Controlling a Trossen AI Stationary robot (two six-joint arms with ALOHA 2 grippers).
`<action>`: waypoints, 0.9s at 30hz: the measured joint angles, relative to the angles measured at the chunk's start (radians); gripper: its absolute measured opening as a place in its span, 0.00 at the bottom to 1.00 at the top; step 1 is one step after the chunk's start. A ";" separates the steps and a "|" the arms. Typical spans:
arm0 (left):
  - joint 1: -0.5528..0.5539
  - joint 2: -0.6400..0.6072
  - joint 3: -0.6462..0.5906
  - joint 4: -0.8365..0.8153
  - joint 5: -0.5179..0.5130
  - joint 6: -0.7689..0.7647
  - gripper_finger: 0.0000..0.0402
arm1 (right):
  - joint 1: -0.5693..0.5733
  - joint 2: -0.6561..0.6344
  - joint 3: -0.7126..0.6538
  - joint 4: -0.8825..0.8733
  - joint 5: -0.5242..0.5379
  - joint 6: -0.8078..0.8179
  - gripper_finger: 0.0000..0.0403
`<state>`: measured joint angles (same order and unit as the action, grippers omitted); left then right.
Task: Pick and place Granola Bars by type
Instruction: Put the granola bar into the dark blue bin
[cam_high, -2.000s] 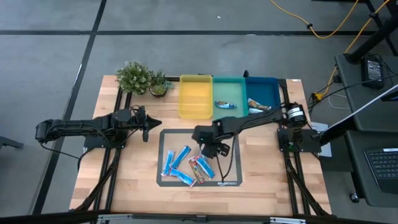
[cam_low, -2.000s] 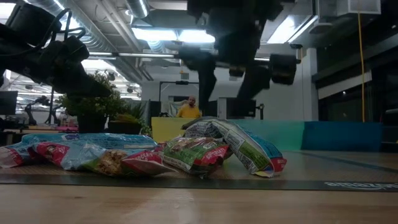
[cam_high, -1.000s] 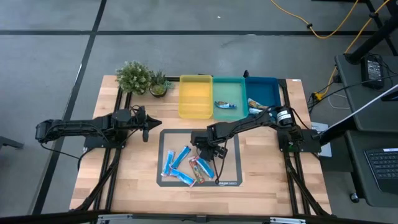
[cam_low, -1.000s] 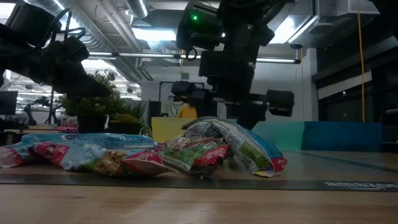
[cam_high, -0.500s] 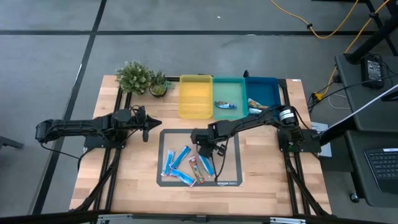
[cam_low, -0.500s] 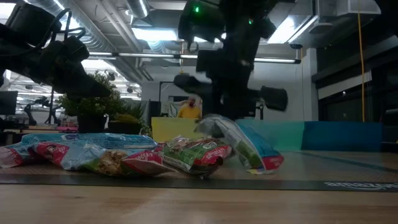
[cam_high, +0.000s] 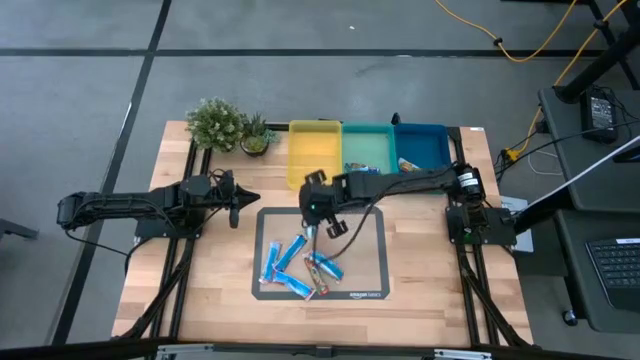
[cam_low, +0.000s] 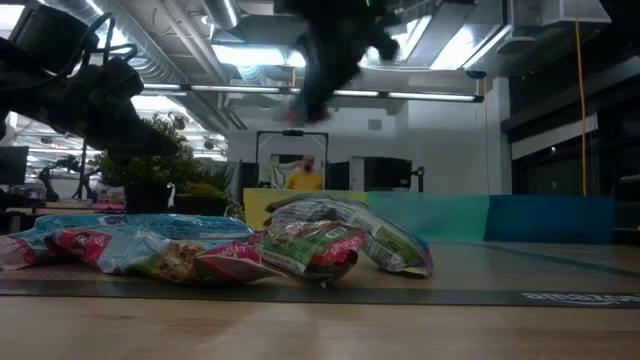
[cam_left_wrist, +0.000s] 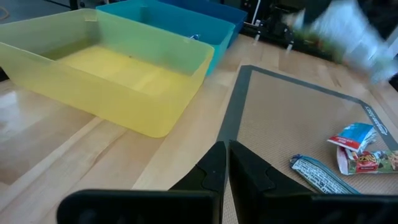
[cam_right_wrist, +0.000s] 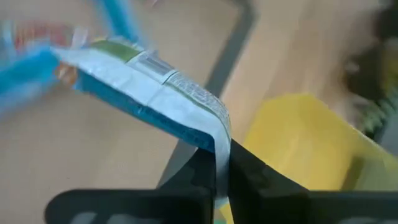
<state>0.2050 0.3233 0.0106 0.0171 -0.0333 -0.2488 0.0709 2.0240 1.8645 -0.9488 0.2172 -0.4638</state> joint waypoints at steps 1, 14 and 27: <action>0.000 0.000 0.000 0.001 0.000 0.000 0.03 | -0.007 0.000 0.037 -0.024 -0.003 0.065 0.06; 0.000 0.000 0.000 0.001 0.000 0.000 0.03 | -0.099 -0.001 0.340 -0.284 -0.084 0.428 0.07; 0.000 0.000 0.000 0.002 0.000 0.000 0.03 | -0.276 -0.090 0.339 -0.516 -0.092 0.427 0.09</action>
<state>0.2050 0.3229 0.0109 0.0196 -0.0330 -0.2489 -0.2052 1.9344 2.2032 -1.4651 0.1256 -0.0366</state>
